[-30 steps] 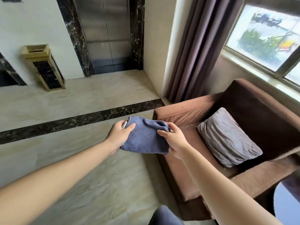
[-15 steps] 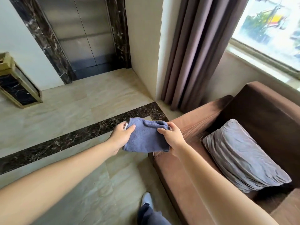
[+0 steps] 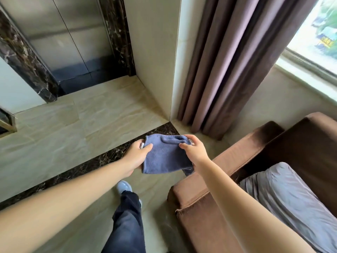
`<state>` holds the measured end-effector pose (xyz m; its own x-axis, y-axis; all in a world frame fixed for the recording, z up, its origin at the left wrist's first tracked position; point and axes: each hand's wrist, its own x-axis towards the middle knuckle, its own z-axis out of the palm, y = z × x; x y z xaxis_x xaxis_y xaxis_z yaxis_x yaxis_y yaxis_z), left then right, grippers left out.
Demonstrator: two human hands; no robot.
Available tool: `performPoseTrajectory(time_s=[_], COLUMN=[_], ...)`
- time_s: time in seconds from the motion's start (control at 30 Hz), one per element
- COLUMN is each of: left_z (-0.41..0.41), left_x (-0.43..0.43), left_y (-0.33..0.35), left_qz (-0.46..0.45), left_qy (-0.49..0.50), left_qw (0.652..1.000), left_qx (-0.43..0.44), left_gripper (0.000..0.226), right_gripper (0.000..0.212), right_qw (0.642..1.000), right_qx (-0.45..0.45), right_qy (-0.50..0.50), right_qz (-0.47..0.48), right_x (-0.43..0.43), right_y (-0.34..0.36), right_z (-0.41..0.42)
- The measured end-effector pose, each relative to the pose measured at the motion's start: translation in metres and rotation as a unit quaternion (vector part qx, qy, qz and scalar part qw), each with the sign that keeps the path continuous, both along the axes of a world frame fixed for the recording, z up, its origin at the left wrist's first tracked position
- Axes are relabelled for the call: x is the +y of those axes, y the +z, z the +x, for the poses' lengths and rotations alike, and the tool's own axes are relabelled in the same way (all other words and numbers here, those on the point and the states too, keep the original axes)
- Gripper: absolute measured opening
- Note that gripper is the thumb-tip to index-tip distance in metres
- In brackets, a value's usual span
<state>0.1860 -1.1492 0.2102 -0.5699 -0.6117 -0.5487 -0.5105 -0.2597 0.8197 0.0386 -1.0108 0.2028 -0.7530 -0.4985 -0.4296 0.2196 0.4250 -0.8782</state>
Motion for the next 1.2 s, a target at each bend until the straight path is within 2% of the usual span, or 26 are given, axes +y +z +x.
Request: performPoseTrajectory(time_s=[0.17, 0.2, 0.23, 0.33, 0.47, 0.6, 0.77, 0.87, 1.0, 1.07, 1.13, 1.2], left_z=[-0.065, -0.067, -0.09, -0.126, -0.186, -0.254, -0.342, -0.386, -0.441, -0.466, -0.485, -0.487], left_x=[-0.132, -0.136, -0.19, -0.266, -0.36, -0.441, -0.54, -0.583, -0.605, -0.603, -0.602, -0.607], left_y=[-0.042, -0.041, -0.058, -0.077, -0.118, -0.19, -0.342, -0.476, -0.683, -0.755, -0.834, -0.88], left_qz=[0.009, 0.001, 0.007, 0.007, 0.021, 0.041, 0.044, 0.082, 0.137, 0.179, 0.145, 0.044], left_qy=[-0.005, -0.009, -0.01, -0.026, -0.016, -0.016, 0.005, 0.026, 0.042, 0.024, -0.005, -0.031], left_qw=[1.0, 1.0, 0.999, 0.997, 0.994, 0.993, 0.995, 0.994, 0.988, 0.982, 0.988, 0.994], left_qx=[-0.019, -0.024, -0.04, -0.072, -0.104, -0.107, -0.091, -0.063, -0.054, -0.047, -0.058, -0.092], left_gripper=[0.019, 0.021, 0.025, 0.043, 0.04, 0.027, 0.023, 0.02, 0.029, 0.026, 0.035, 0.043], right_gripper=[0.029, 0.028, 0.028, 0.028, 0.031, 0.031, 0.04, 0.044, 0.045, 0.053, 0.064, 0.067], right_qw=[0.999, 0.998, 0.997, 0.995, 0.993, 0.986, 0.972, 0.956, 0.931, 0.918, 0.9, 0.881], right_qx=[-0.021, -0.025, -0.034, -0.033, -0.03, -0.021, 0.066, 0.127, 0.207, 0.221, 0.226, 0.272], right_qy=[-0.003, -0.003, -0.004, 0.006, 0.013, 0.023, 0.04, 0.059, 0.095, 0.117, 0.13, 0.14], right_qz=[0.048, 0.057, 0.067, 0.093, 0.115, 0.162, 0.223, 0.259, 0.284, 0.307, 0.349, 0.36], right_x=[-0.139, -0.144, -0.196, -0.266, -0.357, -0.444, -0.547, -0.588, -0.621, -0.629, -0.628, -0.618], right_y=[-0.051, -0.049, -0.067, -0.08, -0.107, -0.173, -0.329, -0.457, -0.648, -0.706, -0.773, -0.822], right_z=[-0.067, -0.068, -0.091, -0.122, -0.179, -0.248, -0.332, -0.383, -0.441, -0.458, -0.468, -0.462])
